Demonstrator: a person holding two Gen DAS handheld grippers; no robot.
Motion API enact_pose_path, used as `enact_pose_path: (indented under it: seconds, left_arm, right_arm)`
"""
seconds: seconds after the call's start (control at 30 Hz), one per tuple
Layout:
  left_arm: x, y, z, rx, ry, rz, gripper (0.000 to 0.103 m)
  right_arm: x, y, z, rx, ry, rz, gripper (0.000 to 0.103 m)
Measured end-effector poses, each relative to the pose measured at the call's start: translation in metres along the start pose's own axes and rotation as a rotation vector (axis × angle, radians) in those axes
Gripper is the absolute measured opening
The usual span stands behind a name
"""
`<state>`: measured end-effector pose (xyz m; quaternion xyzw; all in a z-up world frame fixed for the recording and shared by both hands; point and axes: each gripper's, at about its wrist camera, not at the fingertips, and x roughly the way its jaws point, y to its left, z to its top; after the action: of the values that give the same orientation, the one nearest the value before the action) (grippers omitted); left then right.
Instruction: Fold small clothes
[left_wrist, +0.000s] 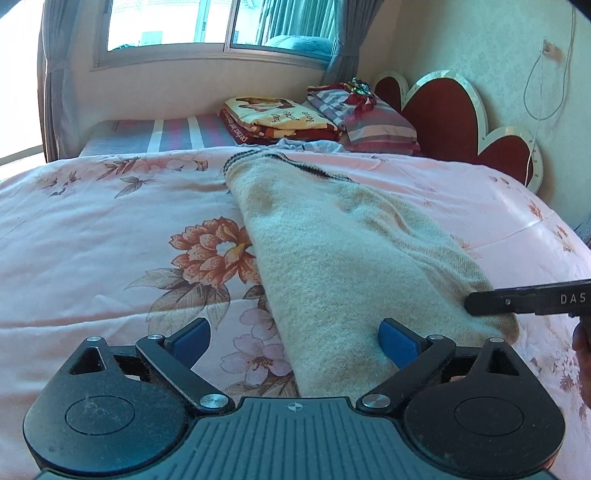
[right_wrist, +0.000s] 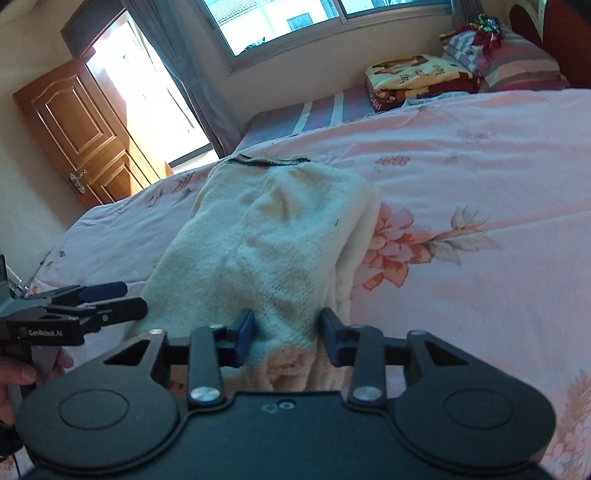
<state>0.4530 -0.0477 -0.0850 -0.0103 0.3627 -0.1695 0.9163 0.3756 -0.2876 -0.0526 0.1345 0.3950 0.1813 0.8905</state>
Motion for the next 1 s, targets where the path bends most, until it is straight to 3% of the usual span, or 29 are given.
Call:
enact_pose_path:
  seconds: [0.17,0.27,0.33,0.43,0.57,0.67,0.83,1.0]
  left_arm:
    - [0.005,-0.016,-0.001,0.03,0.012,-0.029,0.097]
    - [0.013,-0.023,-0.005,0.059,0.025,-0.012,0.097]
    - [0.017,-0.018,-0.007,0.023,0.037,-0.014,0.103]
    - [0.017,-0.011,-0.005,-0.005,0.049,-0.032,0.103]
    - [0.01,0.002,0.008,-0.05,0.034,-0.097,0.102]
    - [0.018,0.015,0.016,-0.127,0.065,-0.164,0.086]
    - [0.039,0.026,0.021,-0.215,0.102,-0.202,0.084]
    - [0.06,0.03,0.023,-0.236,0.165,-0.21,0.084]
  right_arm:
    - [-0.014,0.0,0.002,-0.048,-0.066,-0.043,0.02]
    - [-0.012,-0.011,0.002,-0.023,-0.029,-0.034,0.02]
    - [-0.002,-0.015,-0.003,-0.012,-0.004,-0.035,0.021]
    - [-0.002,-0.014,0.0,-0.001,-0.001,-0.03,0.024]
    - [-0.024,-0.017,0.007,0.046,-0.099,-0.017,0.045]
    - [-0.025,-0.038,0.016,0.179,-0.117,0.022,0.044]
    - [-0.007,-0.051,0.026,0.291,-0.064,0.105,0.041]
    - [0.021,-0.074,0.023,0.405,0.041,0.073,0.047]
